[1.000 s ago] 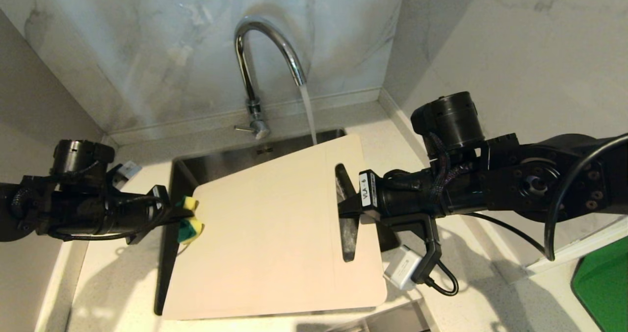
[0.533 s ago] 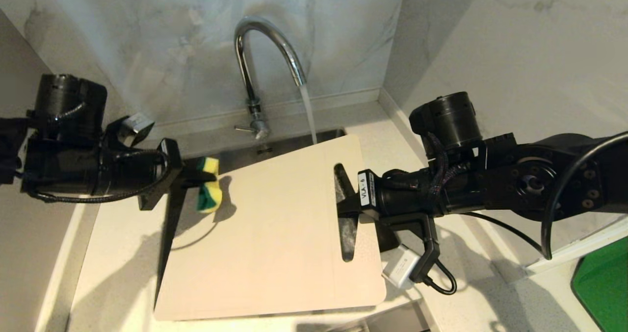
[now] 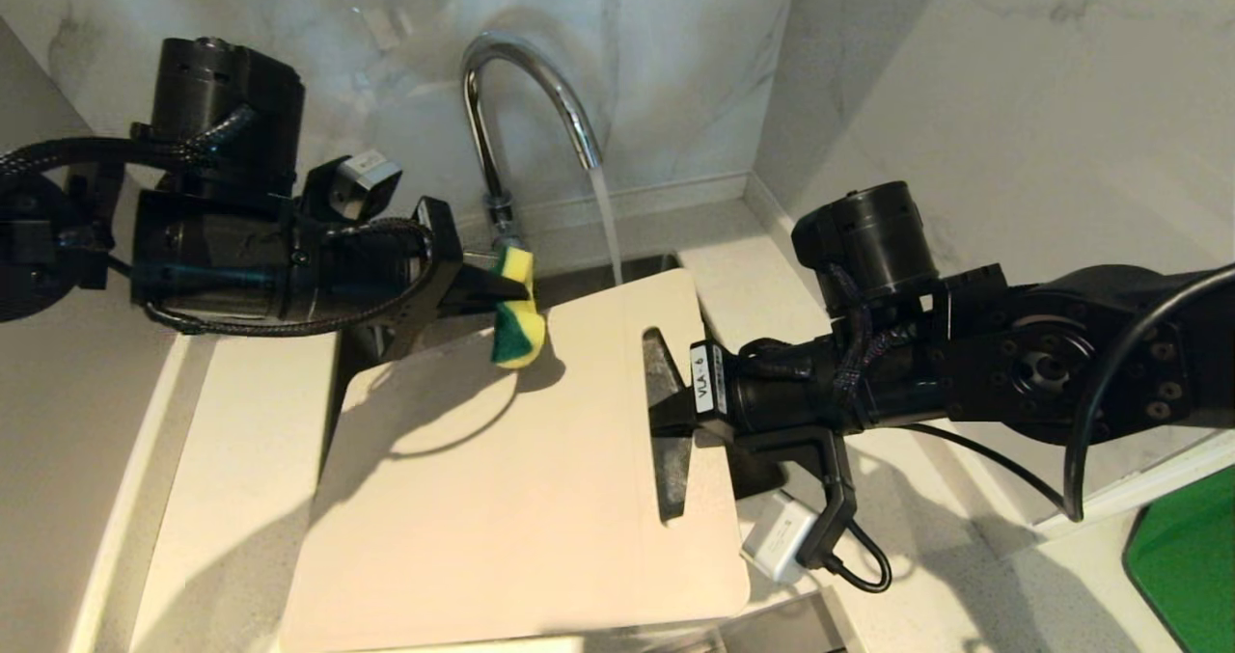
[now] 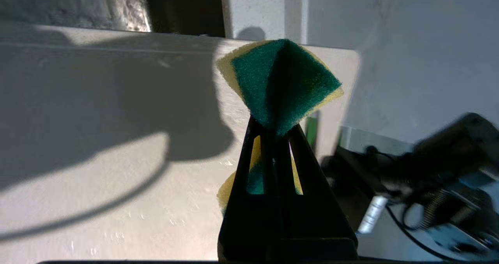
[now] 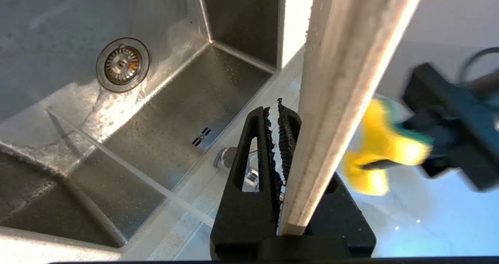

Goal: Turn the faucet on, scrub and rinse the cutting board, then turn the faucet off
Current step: Scrub the cutting board underwater

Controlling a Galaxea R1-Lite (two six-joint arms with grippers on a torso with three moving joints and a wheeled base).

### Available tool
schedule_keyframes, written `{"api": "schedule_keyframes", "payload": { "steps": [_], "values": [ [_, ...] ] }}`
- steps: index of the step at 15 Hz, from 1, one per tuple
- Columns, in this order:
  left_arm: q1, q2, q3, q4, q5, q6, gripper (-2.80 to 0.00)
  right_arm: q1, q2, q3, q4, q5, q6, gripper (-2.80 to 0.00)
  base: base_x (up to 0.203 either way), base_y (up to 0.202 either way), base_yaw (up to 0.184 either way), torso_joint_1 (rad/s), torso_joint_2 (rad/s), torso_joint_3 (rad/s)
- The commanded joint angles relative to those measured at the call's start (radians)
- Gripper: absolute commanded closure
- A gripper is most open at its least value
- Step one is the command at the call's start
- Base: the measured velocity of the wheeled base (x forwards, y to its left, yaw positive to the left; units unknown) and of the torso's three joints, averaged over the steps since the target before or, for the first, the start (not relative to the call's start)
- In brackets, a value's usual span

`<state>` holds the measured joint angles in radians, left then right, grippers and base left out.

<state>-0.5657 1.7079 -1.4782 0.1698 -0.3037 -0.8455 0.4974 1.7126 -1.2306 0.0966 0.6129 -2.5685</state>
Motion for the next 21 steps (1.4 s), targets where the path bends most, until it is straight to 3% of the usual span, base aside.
{"api": "schedule_keyframes", "payload": {
  "steps": [1, 4, 7, 12, 16, 21],
  "values": [
    [-0.005, 0.054, 0.001, 0.004, 0.000, 0.000, 0.00, 0.001, -0.010, 0.002, 0.000, 0.004, -0.015, 0.00, 0.000, 0.000, 0.000, 0.000, 0.00, 0.000],
    [0.031, 0.045, 0.098, -0.005, -0.005, 0.001, 0.00, 0.000, -0.007, 0.003, 0.000, 0.004, -0.012, 0.00, 0.000, 0.000, 0.000, 0.000, 0.00, 0.000],
    [0.080, 0.020, 0.232, -0.087, -0.011, 0.008, 0.00, 0.000, -0.010, 0.000, 0.000, 0.004, -0.010, 0.00, 0.000, 0.000, 0.000, 0.000, 0.00, 0.000],
    [0.184, 0.001, 0.445, -0.239, -0.014, 0.077, 0.00, -0.002, -0.010, -0.004, 0.000, 0.005, -0.006, 0.00, 0.000, 0.000, 0.000, 0.000, 0.00, 0.000],
    [0.273, 0.028, 0.538, -0.328, -0.016, 0.128, 0.00, -0.005, -0.013, -0.006, -0.001, 0.007, 0.007, 0.00, 0.000, 0.000, 0.000, 0.000, 0.00, 0.000],
    [0.435, 0.043, 0.645, -0.389, -0.103, 0.217, 0.00, -0.010, -0.021, -0.003, -0.011, 0.008, 0.011, 0.00, 0.000, 0.000, 0.000, 0.000, 0.00, 0.000]
  ]
}}
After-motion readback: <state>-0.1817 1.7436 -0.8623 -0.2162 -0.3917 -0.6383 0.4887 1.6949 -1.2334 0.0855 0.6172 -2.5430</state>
